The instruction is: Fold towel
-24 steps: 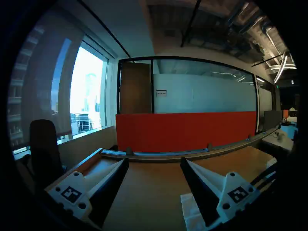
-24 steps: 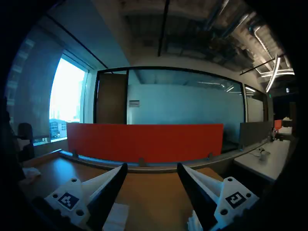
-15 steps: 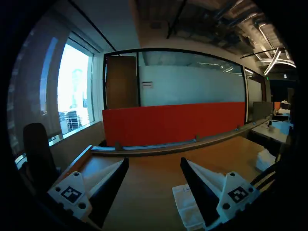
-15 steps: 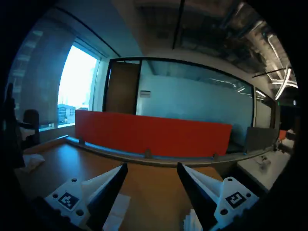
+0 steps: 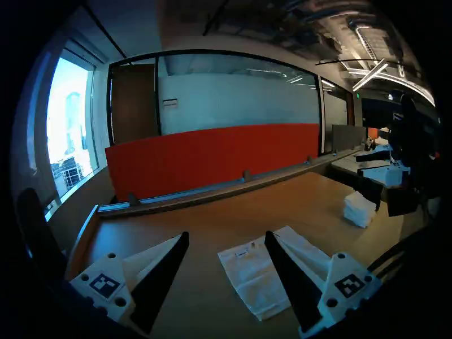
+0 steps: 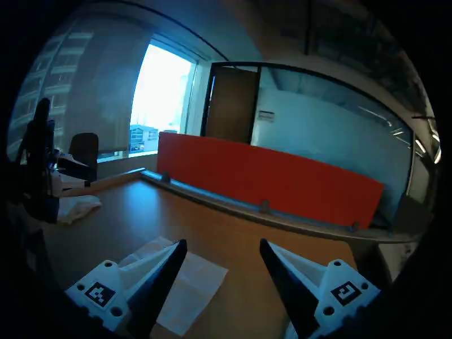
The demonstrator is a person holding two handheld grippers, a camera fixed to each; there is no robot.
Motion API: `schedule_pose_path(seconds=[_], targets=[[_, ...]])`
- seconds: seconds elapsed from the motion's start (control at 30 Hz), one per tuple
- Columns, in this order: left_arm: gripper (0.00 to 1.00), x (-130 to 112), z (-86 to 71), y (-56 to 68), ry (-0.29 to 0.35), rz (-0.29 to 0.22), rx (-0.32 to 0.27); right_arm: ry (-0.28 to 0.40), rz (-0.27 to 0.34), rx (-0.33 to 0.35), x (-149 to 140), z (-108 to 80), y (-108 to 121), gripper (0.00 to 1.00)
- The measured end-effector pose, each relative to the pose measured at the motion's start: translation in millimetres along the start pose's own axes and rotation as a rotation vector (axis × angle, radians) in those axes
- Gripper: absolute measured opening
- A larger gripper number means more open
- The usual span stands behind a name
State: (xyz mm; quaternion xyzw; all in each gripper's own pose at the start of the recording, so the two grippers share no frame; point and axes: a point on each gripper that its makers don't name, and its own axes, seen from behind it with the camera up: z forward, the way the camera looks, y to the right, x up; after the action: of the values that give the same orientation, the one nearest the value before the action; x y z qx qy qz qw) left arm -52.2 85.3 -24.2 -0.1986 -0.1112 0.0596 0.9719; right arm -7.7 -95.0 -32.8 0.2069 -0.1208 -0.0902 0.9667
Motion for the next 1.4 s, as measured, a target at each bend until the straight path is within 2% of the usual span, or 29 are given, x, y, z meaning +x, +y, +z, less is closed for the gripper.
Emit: schedule_pose_path(seconds=[0.17,0.37,0.8,1.17,1.4], targets=[[1.0,-22,6.3,10.2,-0.043,0.02,-0.042,-0.044,-0.014,0.051,-22,8.3,-13,1.0],[1.0,-49,13.0,23.3,-0.08,0.021,-0.086,-0.104,-0.027,0.104,-58,17.5,-27,1.0],[1.0,-117,29.6,50.1,-0.193,0.03,-0.158,-0.22,-0.044,0.173,-137,35.2,-49,1.0],[1.0,-177,43.4,66.2,-0.312,0.06,-0.213,-0.311,-0.052,0.226,-201,45.7,-71,1.0],[1.0,-209,48.3,73.4,-0.38,0.061,-0.241,-0.377,-0.063,0.256,-238,47.1,-80,1.0]])
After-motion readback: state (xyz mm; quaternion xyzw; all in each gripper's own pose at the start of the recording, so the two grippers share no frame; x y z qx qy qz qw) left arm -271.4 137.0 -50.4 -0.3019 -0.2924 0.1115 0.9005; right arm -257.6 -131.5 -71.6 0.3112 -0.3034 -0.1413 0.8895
